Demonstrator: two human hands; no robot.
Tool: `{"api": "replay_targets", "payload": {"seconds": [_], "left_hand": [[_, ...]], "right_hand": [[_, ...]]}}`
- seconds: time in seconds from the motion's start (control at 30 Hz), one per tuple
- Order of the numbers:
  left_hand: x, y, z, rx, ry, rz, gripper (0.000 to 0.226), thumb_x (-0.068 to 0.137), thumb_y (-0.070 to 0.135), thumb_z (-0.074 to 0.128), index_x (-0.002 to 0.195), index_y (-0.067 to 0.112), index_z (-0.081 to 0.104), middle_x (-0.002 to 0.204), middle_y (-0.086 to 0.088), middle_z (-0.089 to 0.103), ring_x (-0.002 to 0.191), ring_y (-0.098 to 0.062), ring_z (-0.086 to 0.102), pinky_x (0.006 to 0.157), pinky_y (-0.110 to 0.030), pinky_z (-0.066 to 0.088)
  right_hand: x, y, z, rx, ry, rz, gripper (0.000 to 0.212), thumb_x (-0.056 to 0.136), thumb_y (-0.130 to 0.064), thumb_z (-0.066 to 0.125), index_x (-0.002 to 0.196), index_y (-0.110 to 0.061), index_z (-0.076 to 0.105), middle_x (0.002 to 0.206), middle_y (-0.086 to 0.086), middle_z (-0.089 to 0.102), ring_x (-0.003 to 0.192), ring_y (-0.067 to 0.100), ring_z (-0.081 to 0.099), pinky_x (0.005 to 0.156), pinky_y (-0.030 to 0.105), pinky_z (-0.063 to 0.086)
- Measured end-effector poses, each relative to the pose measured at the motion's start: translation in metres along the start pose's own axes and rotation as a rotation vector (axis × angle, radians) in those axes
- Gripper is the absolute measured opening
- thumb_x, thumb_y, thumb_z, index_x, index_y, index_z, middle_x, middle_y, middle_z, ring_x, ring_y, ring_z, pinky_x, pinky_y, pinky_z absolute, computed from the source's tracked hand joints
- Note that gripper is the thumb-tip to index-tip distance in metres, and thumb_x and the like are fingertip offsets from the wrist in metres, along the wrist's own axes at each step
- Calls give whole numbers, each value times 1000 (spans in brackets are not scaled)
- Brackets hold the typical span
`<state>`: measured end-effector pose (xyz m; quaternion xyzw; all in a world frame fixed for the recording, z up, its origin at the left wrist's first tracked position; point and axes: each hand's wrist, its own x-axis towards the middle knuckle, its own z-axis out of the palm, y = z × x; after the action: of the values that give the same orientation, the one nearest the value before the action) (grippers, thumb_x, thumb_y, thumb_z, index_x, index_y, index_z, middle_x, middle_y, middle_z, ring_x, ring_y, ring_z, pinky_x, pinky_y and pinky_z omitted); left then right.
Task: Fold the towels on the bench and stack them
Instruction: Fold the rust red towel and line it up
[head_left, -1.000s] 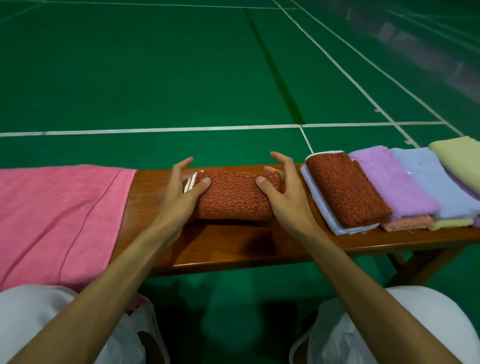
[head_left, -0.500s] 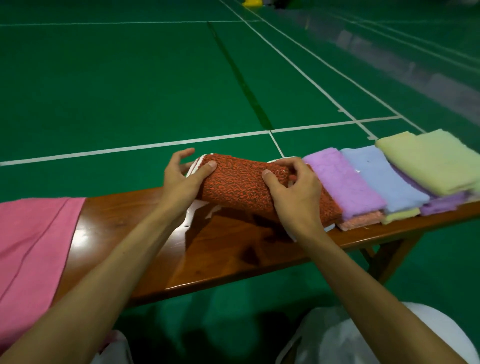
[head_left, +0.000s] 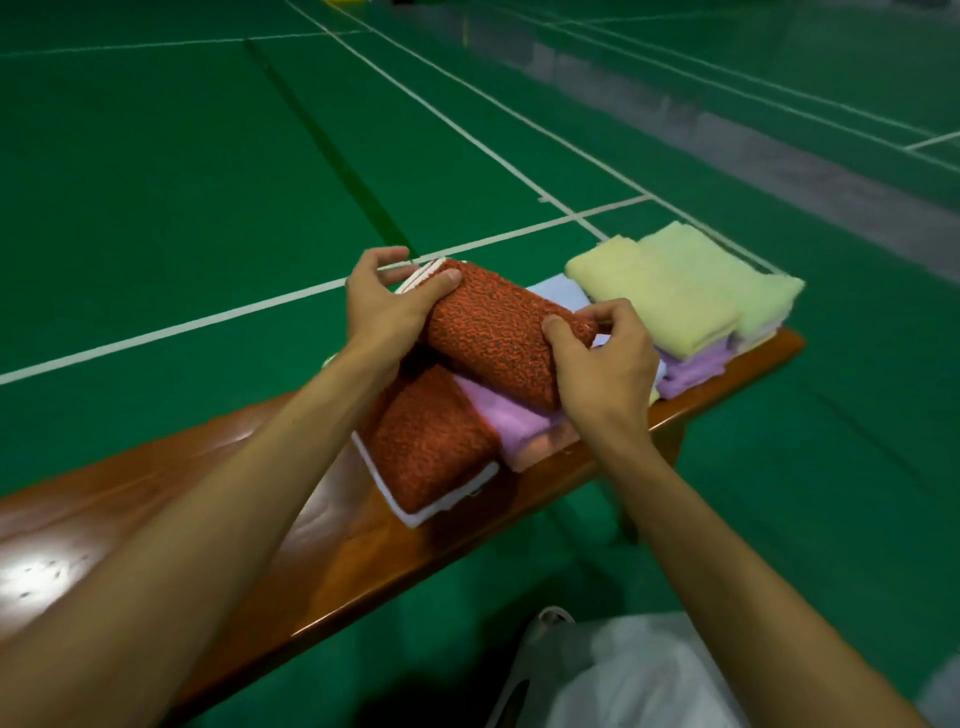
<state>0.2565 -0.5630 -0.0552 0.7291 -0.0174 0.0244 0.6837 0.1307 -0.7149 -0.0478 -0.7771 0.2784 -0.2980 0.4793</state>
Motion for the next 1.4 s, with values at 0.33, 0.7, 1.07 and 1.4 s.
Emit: {"api": "replay_targets", "payload": {"seconds": [0.33,0.7,1.07,1.4], "left_hand": [[47,-8,123,284,-167,120,51,65,44,95,104,23,70,106,5,70,100,-13,66,92,-30,54],[-5,2,112,861,-350,607,63,86,68,46,133,30,63,143,-3,56,138,-29,43,114,-43,31],[-33,-23,130,1070,-420,526,74,92,70,29,158,36,36,170,-6,22,158,-33,10,127,-57,6],[-31,-14,123,1088,-481,505,75,95,73,23,160,38,29,172,-6,17,158,-34,7,127,-56,5]], "right_hand": [[53,42,-33,-290,163,-115,30,88,-40,67,81,-13,58,85,6,60,79,23,53,70,33,32],[89,30,-50,-755,-5,-419,21,88,-37,66,100,-20,69,126,3,57,124,27,46,90,40,43],[140,76,-49,-1026,-600,-498,71,96,-64,5,162,-40,10,173,-2,5,156,31,18,118,58,27],[135,65,-52,-944,-628,-439,73,94,-66,6,162,-41,14,172,-4,8,156,31,17,121,59,22]]}}
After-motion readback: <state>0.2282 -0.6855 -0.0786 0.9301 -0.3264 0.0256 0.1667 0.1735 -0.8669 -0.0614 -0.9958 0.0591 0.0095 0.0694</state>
